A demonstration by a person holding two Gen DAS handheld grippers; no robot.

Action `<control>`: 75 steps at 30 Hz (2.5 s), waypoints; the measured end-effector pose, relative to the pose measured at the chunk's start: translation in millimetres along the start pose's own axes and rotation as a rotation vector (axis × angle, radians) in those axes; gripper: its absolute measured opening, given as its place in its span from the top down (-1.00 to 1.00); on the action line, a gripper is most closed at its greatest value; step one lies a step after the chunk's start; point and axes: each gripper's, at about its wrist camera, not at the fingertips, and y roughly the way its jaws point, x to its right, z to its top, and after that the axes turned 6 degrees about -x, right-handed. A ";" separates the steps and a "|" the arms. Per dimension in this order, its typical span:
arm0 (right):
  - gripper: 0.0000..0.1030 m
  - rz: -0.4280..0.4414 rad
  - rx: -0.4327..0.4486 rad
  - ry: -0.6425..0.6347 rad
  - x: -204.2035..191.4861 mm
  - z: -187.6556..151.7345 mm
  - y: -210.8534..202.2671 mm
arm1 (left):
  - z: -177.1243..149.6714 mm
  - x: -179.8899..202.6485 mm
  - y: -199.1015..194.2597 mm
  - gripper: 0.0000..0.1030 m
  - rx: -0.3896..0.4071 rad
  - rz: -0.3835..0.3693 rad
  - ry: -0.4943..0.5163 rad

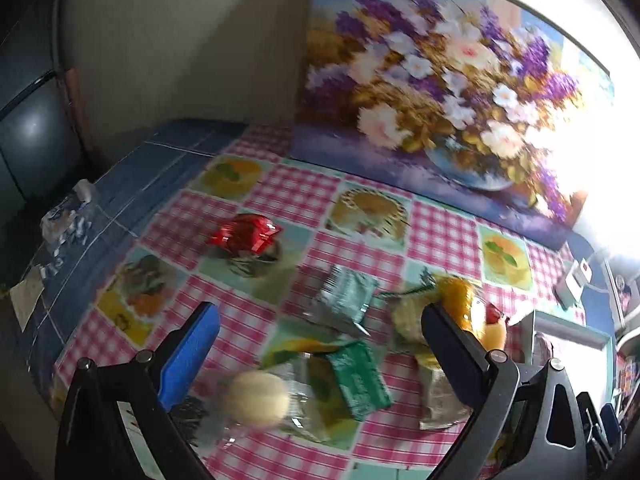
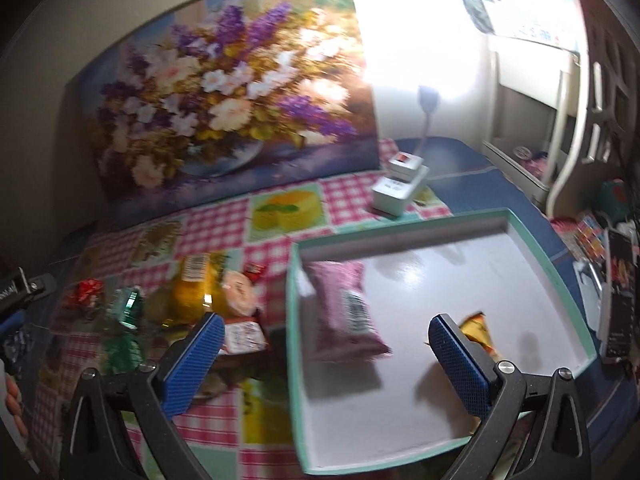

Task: Organize snacks
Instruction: 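Move both tools back over the snack pile toward the bun and cream packet, then grasp the clear-wrapped round bun with the left tool while the right tool grasps the cream packet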

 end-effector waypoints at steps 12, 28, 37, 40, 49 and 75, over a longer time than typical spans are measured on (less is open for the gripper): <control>-1.00 0.102 -0.061 -0.073 -90.8 8.3 21.0 | -1.3 -63.7 15.7 -0.96 -0.063 -0.012 -0.141; -1.00 0.066 -0.364 -0.141 -105.6 -35.9 94.2 | -40.4 -84.2 67.0 -0.96 -0.265 -0.057 -0.228; -1.00 0.042 -0.371 -0.175 -110.1 -39.9 111.2 | -51.3 -59.4 87.3 -0.96 -0.337 -0.076 -0.124; -1.00 0.037 -0.359 -0.197 -113.2 -37.8 111.1 | -51.6 -56.8 91.0 -0.96 -0.346 -0.056 -0.107; -0.69 0.025 -0.342 -0.223 -114.1 -39.9 114.6 | -58.7 -48.6 100.9 -0.95 -0.389 -0.027 -0.057; -0.13 0.161 -0.340 -0.170 -113.6 -35.6 90.5 | -36.0 -49.8 66.9 -0.39 -0.255 -0.012 -0.014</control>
